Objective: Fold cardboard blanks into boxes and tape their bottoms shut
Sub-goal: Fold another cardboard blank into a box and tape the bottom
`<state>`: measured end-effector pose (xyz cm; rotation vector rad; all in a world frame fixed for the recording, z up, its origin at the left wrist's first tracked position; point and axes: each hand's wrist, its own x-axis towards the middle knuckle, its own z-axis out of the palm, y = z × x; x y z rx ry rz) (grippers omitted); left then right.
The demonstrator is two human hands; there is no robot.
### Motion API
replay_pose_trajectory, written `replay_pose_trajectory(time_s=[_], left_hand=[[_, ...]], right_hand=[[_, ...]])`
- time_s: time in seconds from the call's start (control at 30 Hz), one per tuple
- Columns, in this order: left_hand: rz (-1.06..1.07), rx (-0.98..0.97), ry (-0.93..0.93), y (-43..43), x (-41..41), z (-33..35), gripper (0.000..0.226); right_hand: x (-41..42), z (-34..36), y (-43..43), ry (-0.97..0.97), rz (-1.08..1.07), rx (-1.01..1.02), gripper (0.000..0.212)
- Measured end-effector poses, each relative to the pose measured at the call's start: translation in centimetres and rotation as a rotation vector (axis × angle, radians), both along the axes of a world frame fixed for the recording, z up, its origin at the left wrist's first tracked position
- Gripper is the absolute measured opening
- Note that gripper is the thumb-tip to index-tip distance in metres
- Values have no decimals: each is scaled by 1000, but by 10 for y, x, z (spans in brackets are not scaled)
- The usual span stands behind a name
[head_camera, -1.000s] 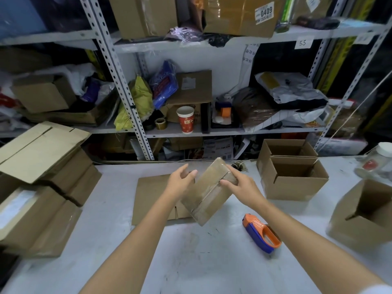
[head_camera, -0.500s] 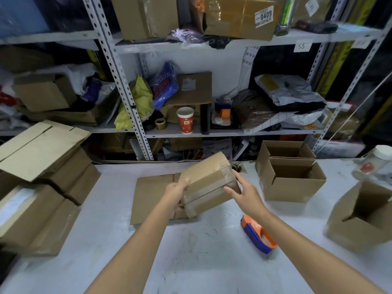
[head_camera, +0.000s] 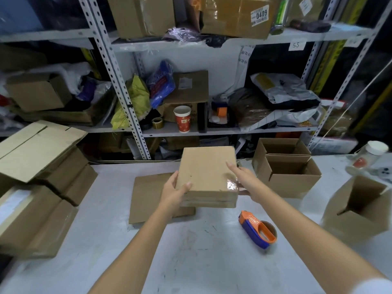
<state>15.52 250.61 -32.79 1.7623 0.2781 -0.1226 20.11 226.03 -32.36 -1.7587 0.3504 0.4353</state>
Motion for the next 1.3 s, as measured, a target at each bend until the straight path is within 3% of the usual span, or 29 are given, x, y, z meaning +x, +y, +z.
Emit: replay_pose_trajectory(time_s=[0.1,0.27,0.4,0.5,0.7,0.8,0.9,1.0,1.2,1.3], left_hand=[[-79,29,-31,-6,-2,-3,73],[-106,14,41,-13,-3,1,87],[-4,-68,206,-27,12,9,92],[72,-157,273,-50,13,4,76],[130,-270,348,-86,0,-17,81],[97,-291,386,-96,-8,-20,97],[59,-278,348,-109,-13,-20,71],[-62,-171,303,-126,-17,-23,72],[-309,-161,217,-182,-23,-23,68],[-368,-161,192,-215,-24,-21,69]], right_hand=[[5,2,0,-9,-37,-37,57],[-12,-9,-11,-188,-80,57,37],[-36,-21,-30,-400,-1,-89,47],[-52,-27,-41,-455,24,-139,52],[-71,-38,-77,-468,2,-148,59],[-85,-35,-91,-427,-9,-166,63],[-98,-28,-96,-385,-38,-132,63],[-104,-22,-103,-313,-128,-117,58],[-131,-19,-155,-177,-296,-183,92],[-137,-12,-187,-161,-357,-146,72]])
